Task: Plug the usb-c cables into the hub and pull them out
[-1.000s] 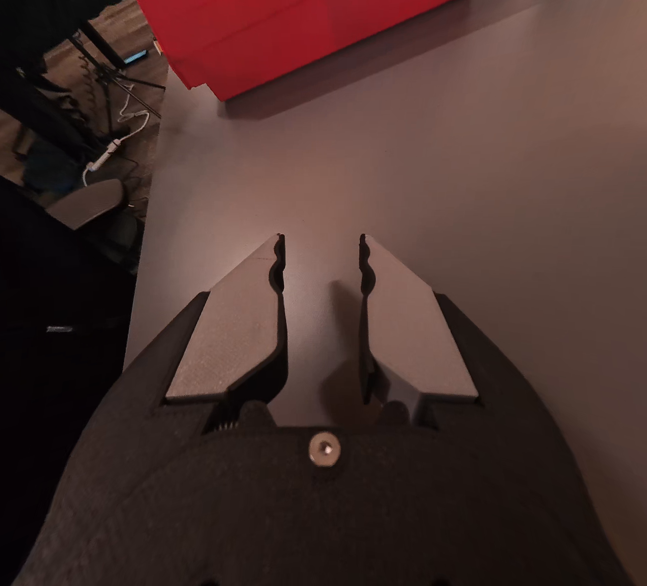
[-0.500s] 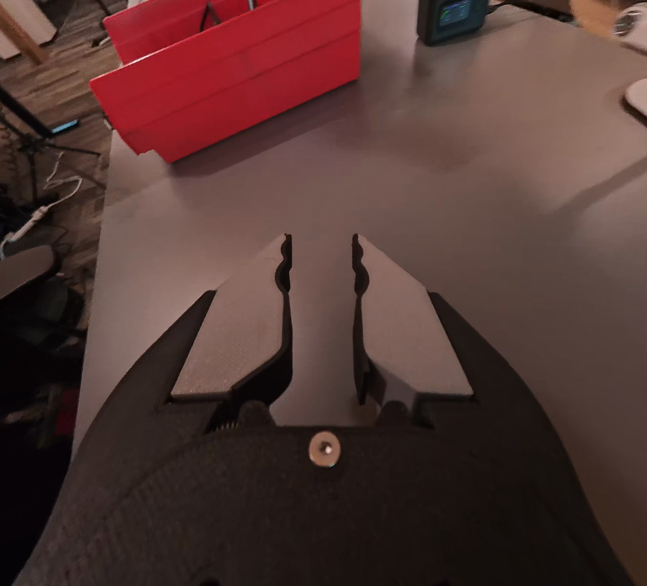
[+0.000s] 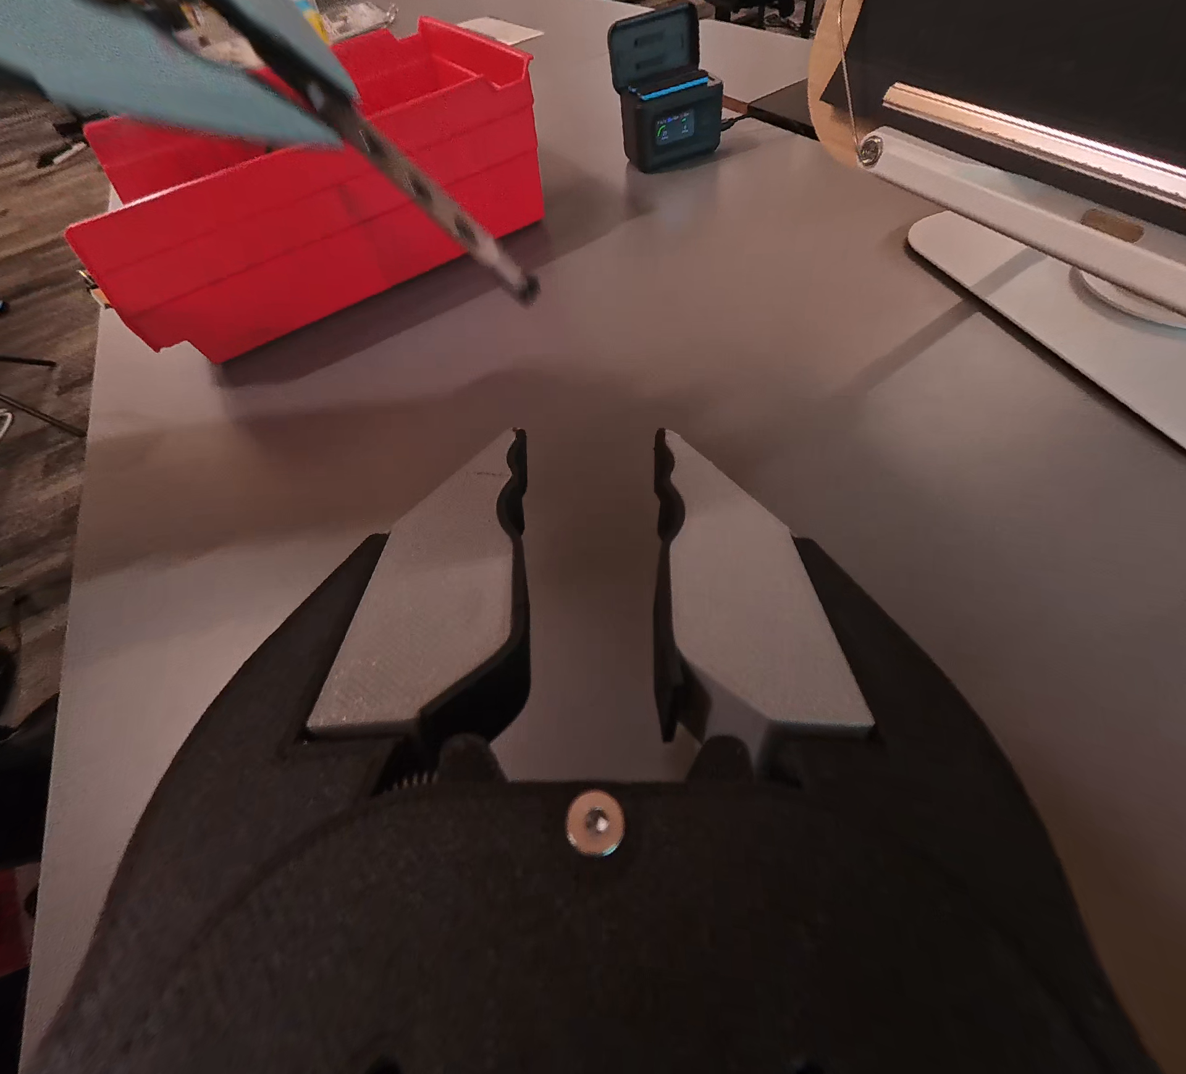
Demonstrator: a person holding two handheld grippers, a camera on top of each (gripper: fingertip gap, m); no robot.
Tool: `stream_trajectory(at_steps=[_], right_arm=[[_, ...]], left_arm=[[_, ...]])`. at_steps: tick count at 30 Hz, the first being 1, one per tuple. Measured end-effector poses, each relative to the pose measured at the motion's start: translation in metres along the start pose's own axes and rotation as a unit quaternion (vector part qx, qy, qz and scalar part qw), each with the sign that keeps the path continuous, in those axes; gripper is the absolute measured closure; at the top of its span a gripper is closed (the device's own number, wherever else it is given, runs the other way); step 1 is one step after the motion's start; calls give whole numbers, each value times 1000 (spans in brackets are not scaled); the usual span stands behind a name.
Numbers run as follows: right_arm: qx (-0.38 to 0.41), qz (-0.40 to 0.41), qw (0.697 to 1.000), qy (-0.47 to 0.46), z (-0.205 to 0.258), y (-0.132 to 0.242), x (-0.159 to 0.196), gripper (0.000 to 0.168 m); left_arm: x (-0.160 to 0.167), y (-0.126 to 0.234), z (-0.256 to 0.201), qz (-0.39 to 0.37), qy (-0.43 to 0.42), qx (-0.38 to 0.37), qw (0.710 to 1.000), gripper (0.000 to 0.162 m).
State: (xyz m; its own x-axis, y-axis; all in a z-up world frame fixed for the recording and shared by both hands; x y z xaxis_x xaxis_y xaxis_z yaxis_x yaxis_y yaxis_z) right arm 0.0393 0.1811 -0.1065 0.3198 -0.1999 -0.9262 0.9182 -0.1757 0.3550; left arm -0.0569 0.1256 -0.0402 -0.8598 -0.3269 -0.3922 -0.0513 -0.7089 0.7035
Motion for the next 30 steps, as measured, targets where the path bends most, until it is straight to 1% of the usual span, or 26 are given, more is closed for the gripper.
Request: stream_trajectory(at_steps=[2,4,8,10,12,14,17,21,22,25,28,30], right_arm=[[6,9,1000,6,0,0,2,132],[11,12,1000,11,-1,0,1,132],[20,11,1000,0,-6,2,-1,131],[22,14,1000,-8,-9,1,1,129],[25,23,999,-10,-11,-1,5,129],[26,31,999,-9,-11,-3,7,127],[20,33,999,-1,-6,-5,6,124],[16,47,999,15,0,-13,14,120],[15,49,998,22,2,-15,15,120],[12,51,997,48,10,-20,17,119],[21,49,996,74,13,-24,18,119],[21,50,995,81,12,-28,20,118]], left_arm=[[2,-24,-24,5,3,27,1000,157],[3,-40,-47,0,14,53,999,157],[-20,-54,-84,-64,64,97,991,162],[-22,-62,-91,-62,85,97,990,162],[-23,-66,-101,-77,109,122,984,162],[-21,-64,-110,-89,136,145,976,162],[-15,-52,-121,-114,161,153,968,162],[3,-34,-143,-128,202,184,953,143],[8,-31,-148,-127,209,187,952,139],[23,-27,-160,-114,220,185,951,134],[34,-24,-167,-101,226,194,949,133],[41,-19,-166,-86,224,193,952,128]])
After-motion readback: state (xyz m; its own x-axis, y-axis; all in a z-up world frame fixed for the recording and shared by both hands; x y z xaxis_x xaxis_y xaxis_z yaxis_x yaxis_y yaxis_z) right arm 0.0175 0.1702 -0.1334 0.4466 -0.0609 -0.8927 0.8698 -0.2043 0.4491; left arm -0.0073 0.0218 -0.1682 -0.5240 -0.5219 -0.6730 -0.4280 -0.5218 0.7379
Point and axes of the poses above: each gripper's, where its closed fingertips meet, y back along the fingers, x out of its underside, z = x × y across the jaws, the point moved 2 cm from there along y, back along the fingers, and after that the axes turned 2 degrees about x, right-handed, at the moved point
